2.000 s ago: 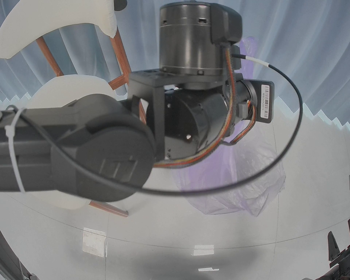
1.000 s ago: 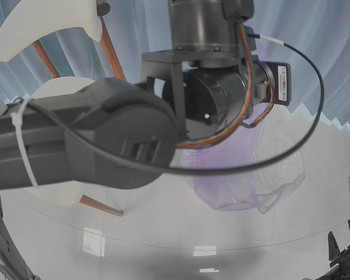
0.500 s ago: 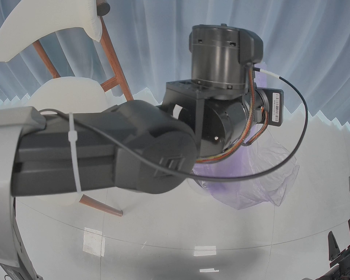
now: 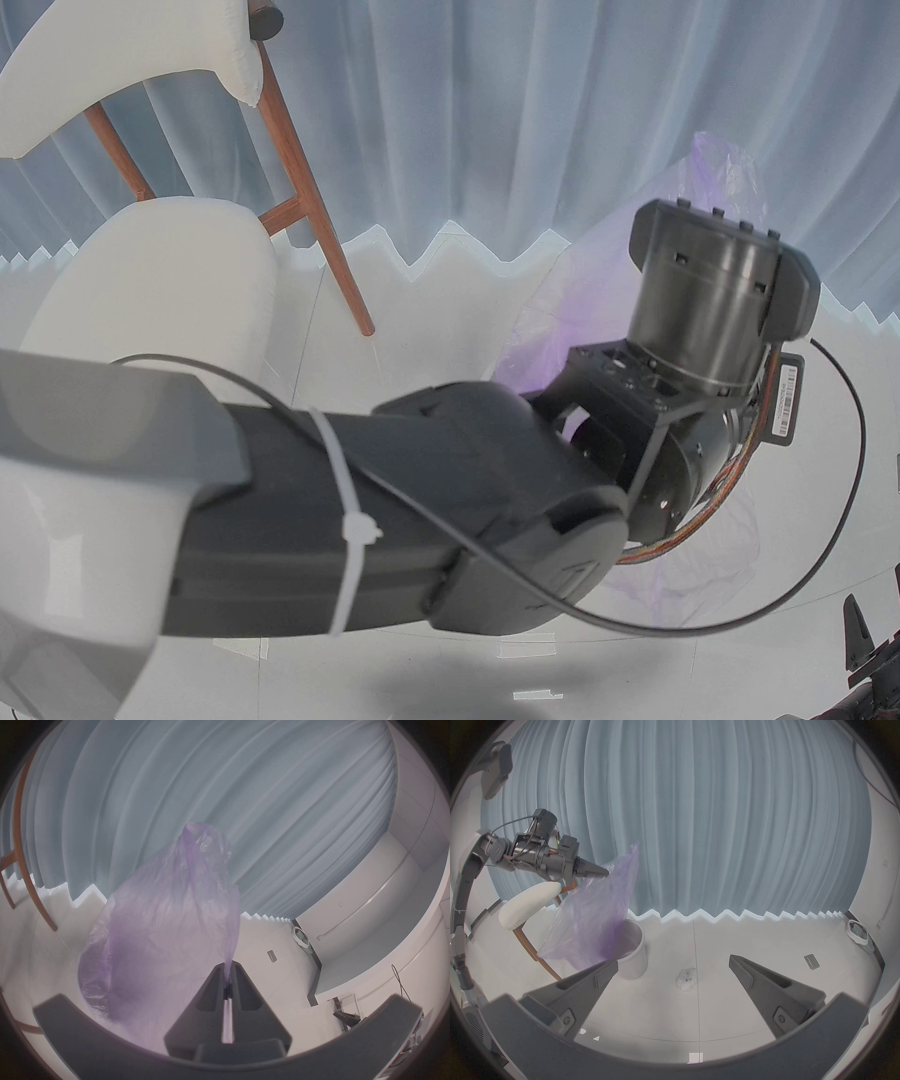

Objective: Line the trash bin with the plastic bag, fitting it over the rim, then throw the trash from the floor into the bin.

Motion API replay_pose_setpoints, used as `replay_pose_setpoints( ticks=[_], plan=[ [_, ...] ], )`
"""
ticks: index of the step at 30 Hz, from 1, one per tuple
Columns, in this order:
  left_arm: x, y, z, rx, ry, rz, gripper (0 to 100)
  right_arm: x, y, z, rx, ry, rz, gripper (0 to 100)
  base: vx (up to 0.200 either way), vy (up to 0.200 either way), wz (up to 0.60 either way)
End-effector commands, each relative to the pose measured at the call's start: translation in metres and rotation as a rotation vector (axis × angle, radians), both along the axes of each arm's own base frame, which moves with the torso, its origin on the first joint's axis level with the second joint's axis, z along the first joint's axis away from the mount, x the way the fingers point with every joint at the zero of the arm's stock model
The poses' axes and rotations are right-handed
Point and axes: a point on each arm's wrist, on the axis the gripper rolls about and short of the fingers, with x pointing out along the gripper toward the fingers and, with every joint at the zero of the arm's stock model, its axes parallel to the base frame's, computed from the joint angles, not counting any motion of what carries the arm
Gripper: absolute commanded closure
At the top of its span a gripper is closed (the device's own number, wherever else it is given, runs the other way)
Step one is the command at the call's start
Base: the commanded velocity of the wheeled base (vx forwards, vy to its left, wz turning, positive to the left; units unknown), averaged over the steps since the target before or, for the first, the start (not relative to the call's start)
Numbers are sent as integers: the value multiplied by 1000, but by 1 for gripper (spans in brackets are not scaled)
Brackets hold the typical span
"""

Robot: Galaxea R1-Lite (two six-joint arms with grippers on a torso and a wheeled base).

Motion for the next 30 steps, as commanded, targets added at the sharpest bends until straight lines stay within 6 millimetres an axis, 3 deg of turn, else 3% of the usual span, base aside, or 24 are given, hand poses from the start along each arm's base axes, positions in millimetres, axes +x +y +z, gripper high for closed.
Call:
replay_pose_setpoints(
  ticks=[1, 3, 6, 12, 18, 23, 30],
  plan=[
    [-9, -6, -19, 25, 10, -20, 100, 0, 0, -5, 2, -1, 0, 0, 0, 0, 0],
    [-8, -6, -23, 20, 4, -18, 100, 0, 0, -5, 2, -1, 0, 0, 0, 0, 0],
    [10, 3, -30, 0, -5, 25, 100, 0, 0, -5, 0, 1, 0, 0, 0, 0, 0],
    [77, 47, -28, -16, -17, 188, 100, 0, 0, -5, 0, 1, 0, 0, 0, 0, 0],
    [117, 84, -23, -31, -22, 241, 100, 0, 0, -5, -1, 1, 0, 0, 0, 0, 0],
    [121, 88, -21, -33, -31, 226, 100, 0, 0, -5, -1, -1, 0, 0, 0, 0, 0],
    [115, 79, -20, -16, -56, 205, 100, 0, 0, -5, 0, -1, 0, 0, 200, 0, 0]
  ],
)
